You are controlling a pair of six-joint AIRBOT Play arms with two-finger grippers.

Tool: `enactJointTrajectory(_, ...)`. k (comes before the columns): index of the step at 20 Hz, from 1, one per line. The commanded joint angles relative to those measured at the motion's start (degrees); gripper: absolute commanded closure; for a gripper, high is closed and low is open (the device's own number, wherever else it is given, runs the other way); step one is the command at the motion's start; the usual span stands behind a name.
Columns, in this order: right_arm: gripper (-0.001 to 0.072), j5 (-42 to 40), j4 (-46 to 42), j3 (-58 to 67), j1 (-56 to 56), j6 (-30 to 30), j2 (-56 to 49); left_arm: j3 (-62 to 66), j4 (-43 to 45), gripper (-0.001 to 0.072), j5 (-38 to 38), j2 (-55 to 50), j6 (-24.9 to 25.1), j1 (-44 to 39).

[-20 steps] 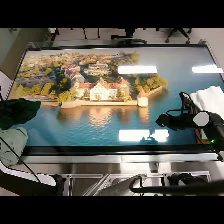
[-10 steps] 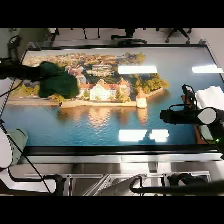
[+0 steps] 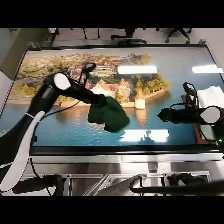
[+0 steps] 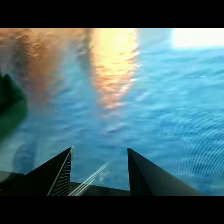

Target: Fold the shirts.

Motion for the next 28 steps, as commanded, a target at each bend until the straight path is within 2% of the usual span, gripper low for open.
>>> enactJointTrajectory(1,0.0320,1.51,8.37,-0.15,0.04,-5.55,-1.44,0.55,1.20,0.0156,1.84,-0.37,-0.87,-2.36)
enactJointTrajectory(3,0.0317,2.73,13.66,-0.68,0.15,-10.47,-3.63,4.22,3.10,0.0156,-3.41,-0.37,-2.45,2.75)
enactJointTrajectory(4,0.0290,2.73,15.85,-1.46,0.15,-11.61,-4.87,4.59,2.58,0.0156,-5.53,-0.37,-3.67,6.05)
enactJointTrajectory(5,0.0169,2.43,17.38,-2.25,0.15,-12.68,-6.10,3.58,1.49,0.0156,-7.08,-0.37,-4.26,9.07)
enactJointTrajectory(6,0.0119,1.68,18.56,-2.99,0.15,-13.79,-7.56,1.03,-0.15,0.0155,-7.74,-0.37,-4.22,11.80)
enactJointTrajectory(8,0.0119,-0.33,20.65,-4.13,0.15,-16.92,-11.34,-6.43,-2.49,0.0154,-5.70,-0.44,-3.02,15.19)
enactJointTrajectory(11,0.0121,-1.40,25.92,-4.39,0.87,-23.63,-18.10,-18.14,-7.78,0.0153,5.31,-0.68,0.42,16.65)
enactJointTrajectory(13,0.0138,-2.71,27.56,-4.39,3.63,-25.73,-22.86,-22.56,-15.04,0.0153,10.86,-2.36,6.38,16.59)
enactJointTrajectory(16,0.0138,-4.11,28.02,-4.37,9.75,-26.45,-28.79,-23.32,-26.45,0.0153,11.43,-7.67,13.51,16.39)
enactJointTrajectory(19,0.0141,-5.53,33.00,-4.37,12.79,-29.88,-30.73,-19.56,-27.96,0.0158,10.75,-13.20,15.08,14.67)
enactJointTrajectory(20,0.0221,-5.86,35.04,-4.35,12.85,-31.23,-30.75,-17.99,-27.98,0.0318,10.21,-14.53,15.08,14.01)
enactJointTrajectory(21,0.0505,-5.81,35.91,-4.09,12.81,-32.57,-30.71,-16.26,-27.89,0.0604,9.57,-15.39,15.67,13.44)
enactJointTrajectory(22,0.0687,-5.53,35.85,-3.52,12.74,-33.03,-30.56,-14.47,-27.56,0.0693,8.57,-15.76,16.70,13.20)
enactJointTrajectory(25,0.0691,-2.34,34.73,0.44,11.21,-33.03,-28.57,-8.83,-26.84,0.0696,4.11,-13.16,16.22,14.16)
enactJointTrajectory(28,0.0692,6.34,33.70,8.55,5.57,-33.00,-25.22,-3.10,-26.75,0.0696,-1.49,-6.56,15.69,16.70)
